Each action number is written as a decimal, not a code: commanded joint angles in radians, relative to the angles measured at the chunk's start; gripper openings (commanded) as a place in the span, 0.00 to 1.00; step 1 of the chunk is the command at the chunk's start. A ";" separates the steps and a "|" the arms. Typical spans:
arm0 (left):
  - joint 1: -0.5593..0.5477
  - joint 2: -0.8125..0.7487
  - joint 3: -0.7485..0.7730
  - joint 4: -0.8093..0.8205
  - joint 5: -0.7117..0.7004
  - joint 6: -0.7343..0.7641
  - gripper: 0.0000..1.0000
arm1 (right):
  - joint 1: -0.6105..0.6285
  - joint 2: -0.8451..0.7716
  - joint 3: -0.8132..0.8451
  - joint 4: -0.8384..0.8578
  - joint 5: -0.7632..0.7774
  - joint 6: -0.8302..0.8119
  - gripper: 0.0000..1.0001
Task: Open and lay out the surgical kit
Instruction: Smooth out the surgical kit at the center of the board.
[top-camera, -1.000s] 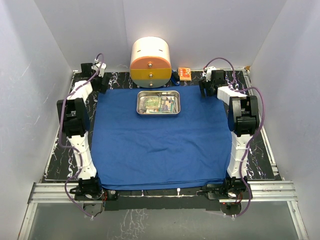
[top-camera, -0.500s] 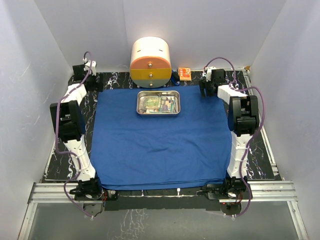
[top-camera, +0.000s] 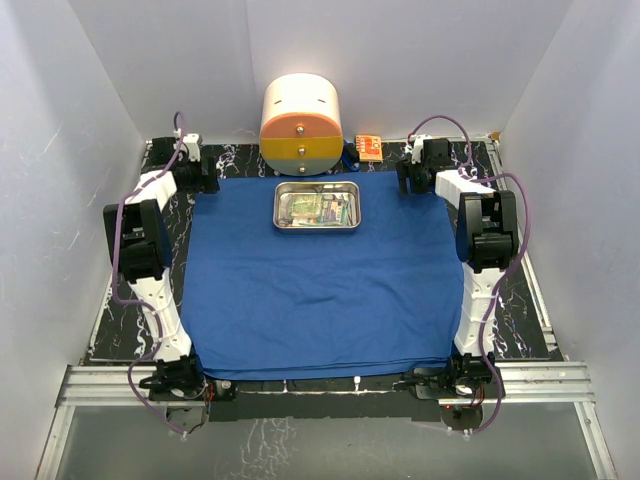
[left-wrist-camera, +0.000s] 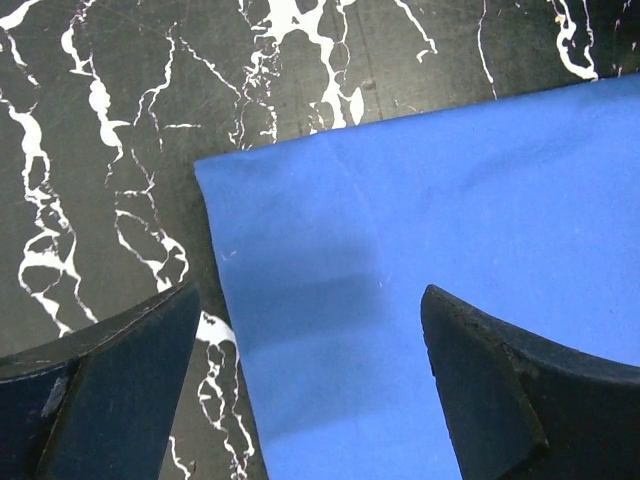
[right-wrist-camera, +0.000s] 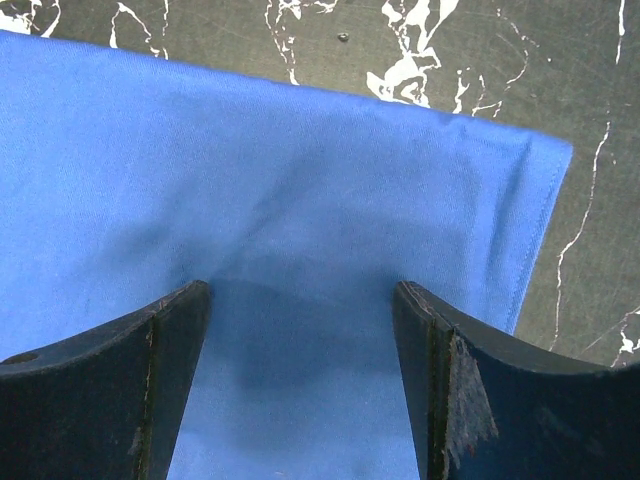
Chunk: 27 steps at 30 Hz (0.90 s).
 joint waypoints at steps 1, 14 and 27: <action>0.004 0.048 0.067 -0.056 0.061 -0.020 0.88 | 0.006 -0.014 -0.007 -0.025 -0.033 0.016 0.72; 0.029 0.182 0.191 -0.041 -0.022 -0.006 0.76 | 0.006 -0.025 -0.045 -0.012 -0.055 0.002 0.72; 0.011 0.217 0.184 -0.107 0.006 0.053 0.45 | 0.007 -0.011 -0.035 -0.009 -0.055 -0.004 0.71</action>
